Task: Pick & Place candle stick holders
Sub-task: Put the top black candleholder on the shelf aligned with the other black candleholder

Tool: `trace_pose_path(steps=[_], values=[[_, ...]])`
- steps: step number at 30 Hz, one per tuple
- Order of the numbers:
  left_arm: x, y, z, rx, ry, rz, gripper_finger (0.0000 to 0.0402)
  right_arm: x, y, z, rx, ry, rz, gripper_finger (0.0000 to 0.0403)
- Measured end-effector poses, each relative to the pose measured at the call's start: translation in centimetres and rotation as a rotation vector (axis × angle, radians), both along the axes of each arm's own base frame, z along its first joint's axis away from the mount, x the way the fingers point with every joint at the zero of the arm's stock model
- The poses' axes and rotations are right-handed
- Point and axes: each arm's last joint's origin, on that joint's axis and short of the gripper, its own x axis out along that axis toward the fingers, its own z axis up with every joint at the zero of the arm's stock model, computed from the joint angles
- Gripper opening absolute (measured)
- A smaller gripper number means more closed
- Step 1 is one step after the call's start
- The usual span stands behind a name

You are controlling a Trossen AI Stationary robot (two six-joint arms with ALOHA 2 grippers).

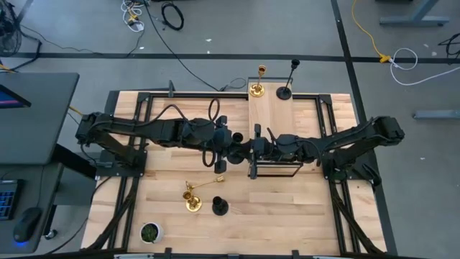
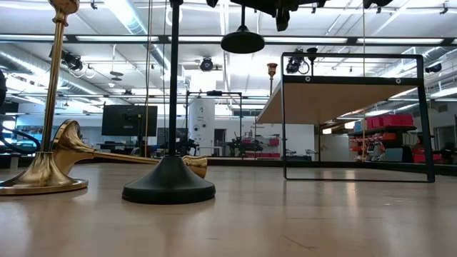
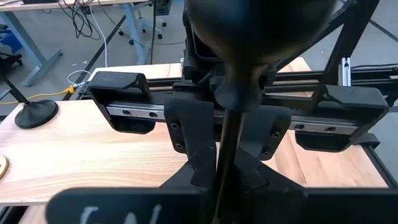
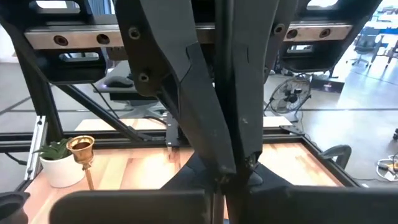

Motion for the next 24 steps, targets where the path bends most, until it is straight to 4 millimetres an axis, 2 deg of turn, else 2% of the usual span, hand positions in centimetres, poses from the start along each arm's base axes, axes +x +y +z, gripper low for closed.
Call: trace_pose_path(steps=[8,12,16,24], values=[[0.0,0.0,-0.1,0.052,0.014,-0.016,0.0019,-0.4,0.2,0.3,-0.025,0.012,-0.001,0.0005],[-0.1,0.0,-0.1,0.057,0.019,-0.015,0.0031,-0.7,0.1,0.5,-0.026,0.018,-0.010,0.0002],[-0.3,0.1,-0.2,0.089,0.041,0.006,0.0077,-1.0,0.1,0.4,-0.030,0.054,-0.018,0.0002],[-1.2,0.3,0.2,0.109,0.067,0.037,0.0201,-2.4,0.6,1.6,-0.068,0.057,-0.067,0.0001]])
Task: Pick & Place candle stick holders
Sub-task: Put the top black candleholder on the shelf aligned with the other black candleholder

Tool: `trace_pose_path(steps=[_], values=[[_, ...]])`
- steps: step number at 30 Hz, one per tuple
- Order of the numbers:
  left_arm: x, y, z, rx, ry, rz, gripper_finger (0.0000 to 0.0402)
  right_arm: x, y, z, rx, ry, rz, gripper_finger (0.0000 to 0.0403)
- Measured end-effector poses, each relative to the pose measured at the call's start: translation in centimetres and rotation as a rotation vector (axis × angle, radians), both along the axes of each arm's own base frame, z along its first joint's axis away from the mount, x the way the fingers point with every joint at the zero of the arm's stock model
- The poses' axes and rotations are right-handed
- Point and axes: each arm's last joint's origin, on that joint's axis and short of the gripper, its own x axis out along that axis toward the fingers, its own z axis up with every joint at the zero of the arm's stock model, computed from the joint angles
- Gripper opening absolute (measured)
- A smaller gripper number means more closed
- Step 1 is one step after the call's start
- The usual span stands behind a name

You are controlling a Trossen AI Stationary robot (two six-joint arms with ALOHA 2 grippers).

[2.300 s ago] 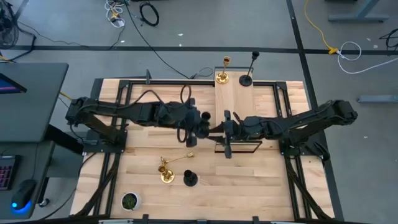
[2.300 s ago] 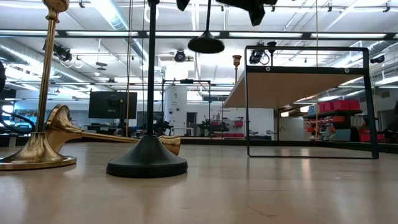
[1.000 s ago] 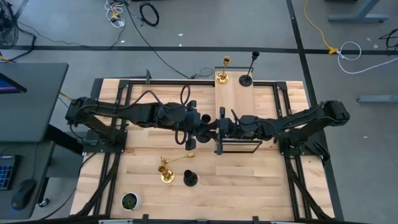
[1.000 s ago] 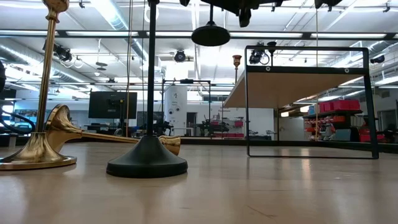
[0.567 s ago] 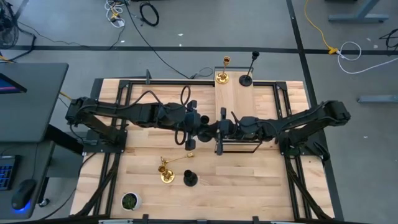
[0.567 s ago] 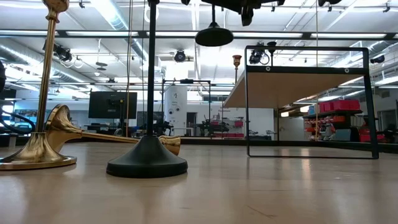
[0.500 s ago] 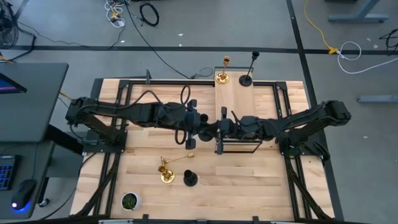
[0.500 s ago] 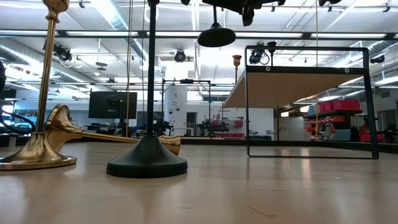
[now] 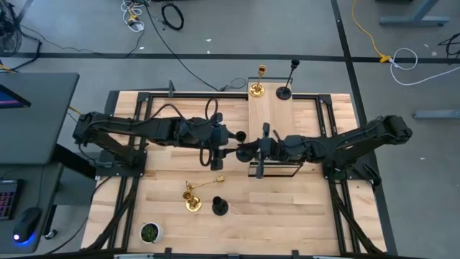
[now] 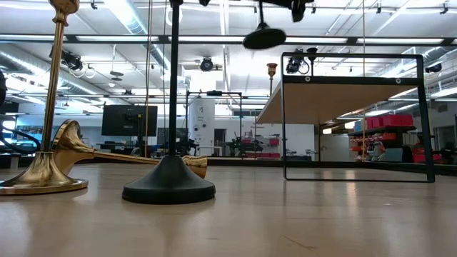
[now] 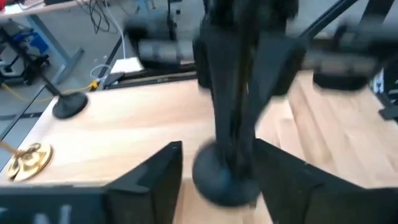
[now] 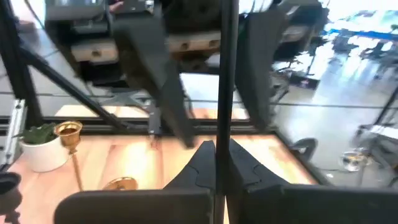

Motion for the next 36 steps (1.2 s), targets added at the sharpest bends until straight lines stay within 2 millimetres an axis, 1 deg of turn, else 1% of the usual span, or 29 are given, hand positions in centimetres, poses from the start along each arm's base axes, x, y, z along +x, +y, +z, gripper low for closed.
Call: trace_pose_path(steps=[4,6,8,13,15,19,22,25,30,36], values=[[-0.8,0.1,0.3,0.001,0.015,0.032,0.0237,-1.9,-0.7,0.9,-0.039,0.063,-0.091,0.0001],[-1.0,0.2,0.4,-0.010,0.020,0.045,0.0245,-3.2,-1.1,1.2,-0.052,0.083,-0.147,0.0001],[-1.0,0.2,0.3,-0.013,0.032,0.047,0.0247,-4.8,-1.5,1.5,-0.045,0.045,-0.177,0.0001],[-1.3,0.2,0.1,-0.010,0.063,0.048,0.0240,-9.9,-2.8,0.1,-0.017,-0.020,-0.296,0.0001],[-1.3,0.2,0.1,-0.009,0.066,0.057,0.0237,-11.7,-3.2,-0.3,0.006,-0.084,-0.314,0.0001],[-1.3,0.3,0.1,-0.014,0.060,0.072,0.0237,-14.3,-3.9,-1.2,0.021,-0.192,-0.354,0.0001],[-1.3,0.3,0.2,-0.016,0.055,0.079,0.0237,-15.2,-4.5,-2.5,-0.003,-0.204,-0.406,0.0001],[-1.3,0.3,0.2,-0.016,0.050,0.080,0.0236,-15.7,-5.2,-3.6,-0.032,-0.188,-0.477,0.0001],[-1.3,0.5,0.2,-0.017,0.049,0.085,0.0236,-15.9,-6.7,-4.4,-0.039,-0.184,-0.534,0.0001],[-1.3,0.5,0.2,-0.017,0.049,0.085,0.0236,-16.1,-8.8,-4.4,-0.030,-0.198,-0.547,0.0001]])
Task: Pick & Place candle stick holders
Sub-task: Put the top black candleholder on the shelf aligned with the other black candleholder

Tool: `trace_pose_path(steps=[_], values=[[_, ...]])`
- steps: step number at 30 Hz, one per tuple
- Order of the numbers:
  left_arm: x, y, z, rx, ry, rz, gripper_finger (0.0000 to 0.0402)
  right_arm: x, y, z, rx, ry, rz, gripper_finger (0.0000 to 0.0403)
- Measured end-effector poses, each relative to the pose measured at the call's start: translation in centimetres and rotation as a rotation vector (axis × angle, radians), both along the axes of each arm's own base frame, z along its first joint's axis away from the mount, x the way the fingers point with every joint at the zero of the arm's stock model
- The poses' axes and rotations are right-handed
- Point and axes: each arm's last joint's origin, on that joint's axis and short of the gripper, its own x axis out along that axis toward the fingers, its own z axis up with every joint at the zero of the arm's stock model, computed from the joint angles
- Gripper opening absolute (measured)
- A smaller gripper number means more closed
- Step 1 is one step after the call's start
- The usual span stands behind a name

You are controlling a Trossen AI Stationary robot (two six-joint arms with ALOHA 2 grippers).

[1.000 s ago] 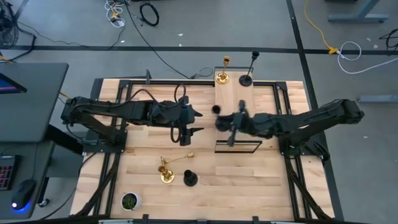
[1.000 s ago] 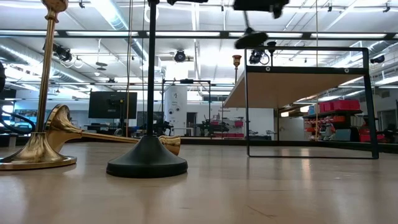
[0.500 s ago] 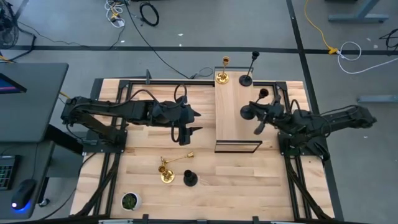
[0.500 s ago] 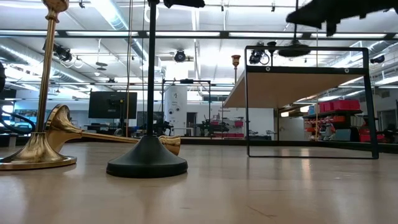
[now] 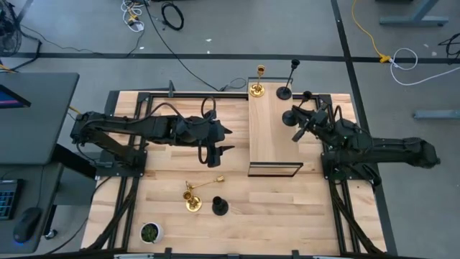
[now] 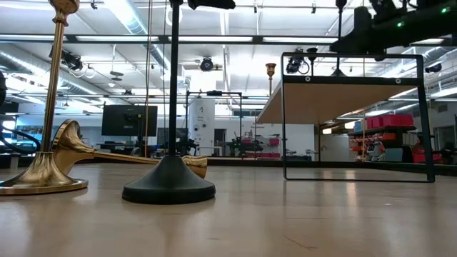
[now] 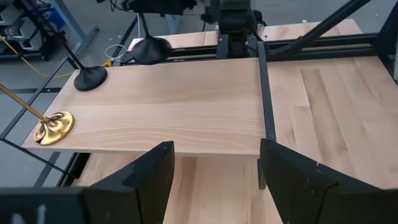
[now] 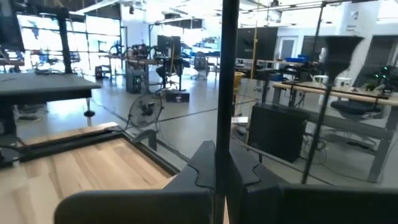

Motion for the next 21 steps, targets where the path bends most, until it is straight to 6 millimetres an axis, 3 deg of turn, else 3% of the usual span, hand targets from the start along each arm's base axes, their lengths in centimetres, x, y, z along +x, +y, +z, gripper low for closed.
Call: trace_pose_path(steps=[13,21], values=[[0.2,0.0,-0.3,0.000,0.006,0.000,0.0236,0.4,-3.3,-2.2,0.112,0.034,0.037,0.0001],[0.2,0.0,-0.3,0.000,0.004,0.000,0.0236,0.2,-3.5,-4.0,0.136,-0.041,0.110,0.0001]])
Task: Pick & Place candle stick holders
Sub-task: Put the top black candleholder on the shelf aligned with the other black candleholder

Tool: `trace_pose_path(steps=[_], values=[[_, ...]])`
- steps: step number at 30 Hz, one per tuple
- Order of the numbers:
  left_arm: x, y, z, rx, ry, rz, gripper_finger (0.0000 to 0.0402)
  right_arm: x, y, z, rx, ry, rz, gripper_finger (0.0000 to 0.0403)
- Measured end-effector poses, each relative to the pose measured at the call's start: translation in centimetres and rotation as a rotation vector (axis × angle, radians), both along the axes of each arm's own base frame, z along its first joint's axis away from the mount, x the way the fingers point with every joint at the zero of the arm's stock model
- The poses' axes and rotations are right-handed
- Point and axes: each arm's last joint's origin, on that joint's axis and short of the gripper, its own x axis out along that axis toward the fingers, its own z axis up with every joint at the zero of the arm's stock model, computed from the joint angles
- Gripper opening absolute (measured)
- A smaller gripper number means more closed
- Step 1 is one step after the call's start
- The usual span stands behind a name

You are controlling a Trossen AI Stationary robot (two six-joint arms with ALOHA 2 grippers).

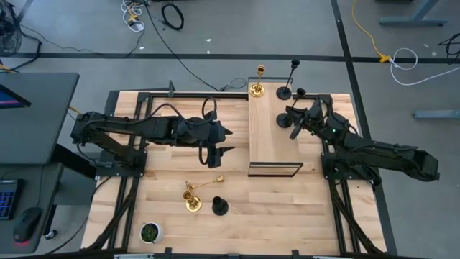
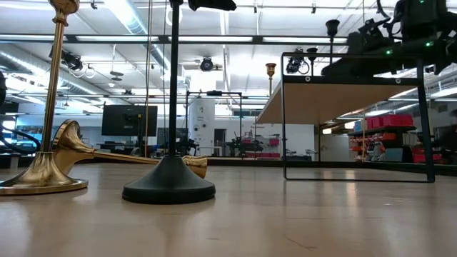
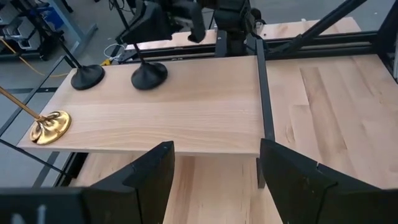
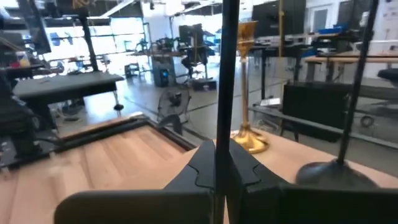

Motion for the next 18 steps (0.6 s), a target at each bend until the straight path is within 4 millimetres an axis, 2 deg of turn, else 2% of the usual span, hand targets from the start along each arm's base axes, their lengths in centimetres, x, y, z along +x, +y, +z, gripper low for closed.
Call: trace_pose_path(steps=[10,18], values=[[0.0,0.0,0.0,0.000,0.000,0.002,0.0236,0.0,0.2,-0.2,-0.003,0.017,0.050,0.0001],[0.0,0.1,0.0,0.000,0.001,0.002,0.0236,0.3,0.1,1.0,0.027,0.089,0.071,0.0001]])
